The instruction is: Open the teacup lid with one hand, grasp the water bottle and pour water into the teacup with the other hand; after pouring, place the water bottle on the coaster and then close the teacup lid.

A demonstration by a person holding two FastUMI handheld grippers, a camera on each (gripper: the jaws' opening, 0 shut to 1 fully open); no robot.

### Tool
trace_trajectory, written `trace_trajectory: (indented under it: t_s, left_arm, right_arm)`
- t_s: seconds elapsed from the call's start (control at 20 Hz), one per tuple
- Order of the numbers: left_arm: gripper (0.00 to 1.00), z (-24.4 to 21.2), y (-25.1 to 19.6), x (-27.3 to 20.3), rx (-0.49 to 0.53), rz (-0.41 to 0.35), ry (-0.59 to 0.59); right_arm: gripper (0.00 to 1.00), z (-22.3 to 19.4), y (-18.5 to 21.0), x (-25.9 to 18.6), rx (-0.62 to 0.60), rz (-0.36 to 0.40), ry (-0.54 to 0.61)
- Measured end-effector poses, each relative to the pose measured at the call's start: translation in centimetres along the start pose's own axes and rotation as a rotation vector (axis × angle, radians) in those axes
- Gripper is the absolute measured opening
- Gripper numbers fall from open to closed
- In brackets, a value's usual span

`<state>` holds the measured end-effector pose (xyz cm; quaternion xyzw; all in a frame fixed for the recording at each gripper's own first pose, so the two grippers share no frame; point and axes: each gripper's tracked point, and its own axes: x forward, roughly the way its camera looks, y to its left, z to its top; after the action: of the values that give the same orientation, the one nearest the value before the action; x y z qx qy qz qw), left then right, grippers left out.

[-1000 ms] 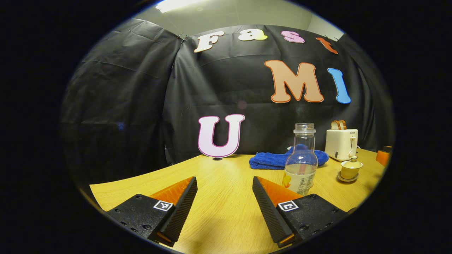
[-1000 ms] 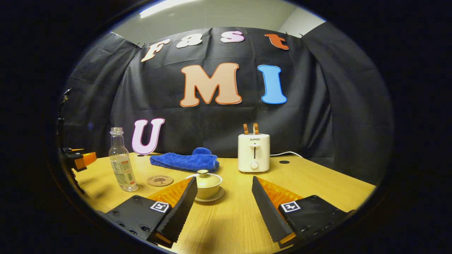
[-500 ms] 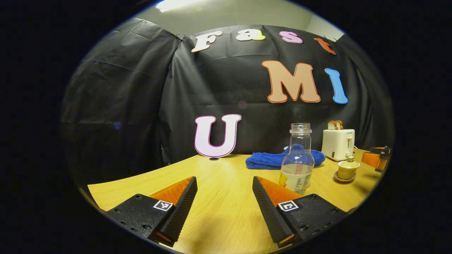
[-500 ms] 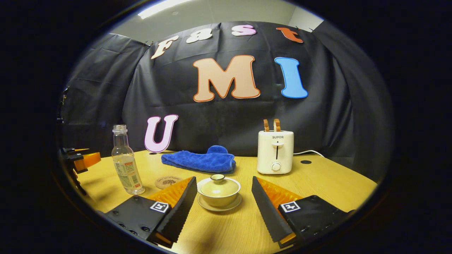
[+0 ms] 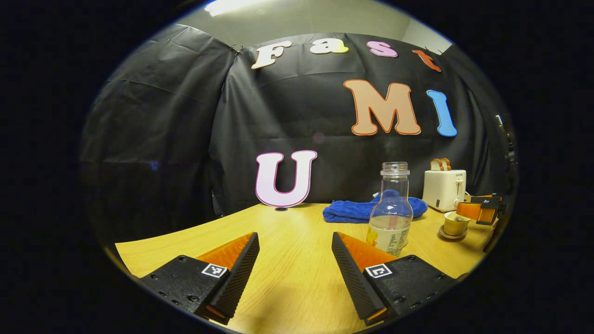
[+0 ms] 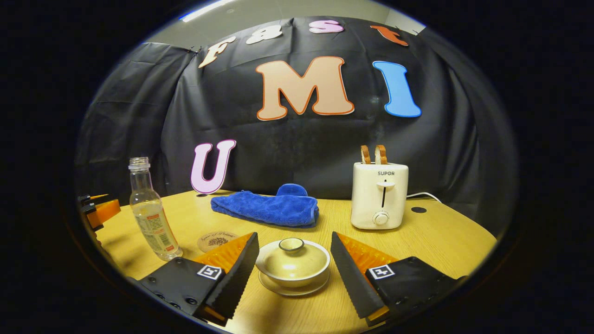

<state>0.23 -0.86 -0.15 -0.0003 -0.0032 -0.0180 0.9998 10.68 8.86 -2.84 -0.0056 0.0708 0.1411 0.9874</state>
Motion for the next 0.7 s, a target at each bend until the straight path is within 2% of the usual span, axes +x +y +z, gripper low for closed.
trace_trajectory:
  t_s: [0.1, 0.15, 0.4, 0.55, 0.6, 0.7]
  left_arm:
    - [0.92, 0.0, 0.0, 0.0, 0.0, 0.0, 0.0]
    - [0.92, 0.0, 0.0, 0.0, 0.0, 0.0, 0.0]
    - [0.92, 0.0, 0.0, 0.0, 0.0, 0.0, 0.001]
    - [0.92, -0.1, -0.1, 0.0, -0.001, 0.0, 0.002]
    - [0.92, 0.0, -0.1, 0.0, -0.001, 0.0, 0.002]
    - [0.92, 0.0, 0.0, 0.0, 0.0, 0.0, 0.001]
  right_arm:
    - [0.98, -0.4, 0.0, 0.8, -0.003, 0.0, 0.025]
    - [0.92, -0.5, 0.1, 1.0, -0.004, 0.002, 0.035]
    - [0.86, -0.7, 0.2, 1.9, -0.009, 0.008, 0.063]
    - [0.57, -0.6, 0.1, 2.1, -0.007, 0.009, 0.053]
    - [0.58, -0.6, 0.1, 2.2, -0.005, 0.012, 0.051]
    - [0.43, -0.4, 0.3, 2.0, -0.011, 0.015, 0.046]
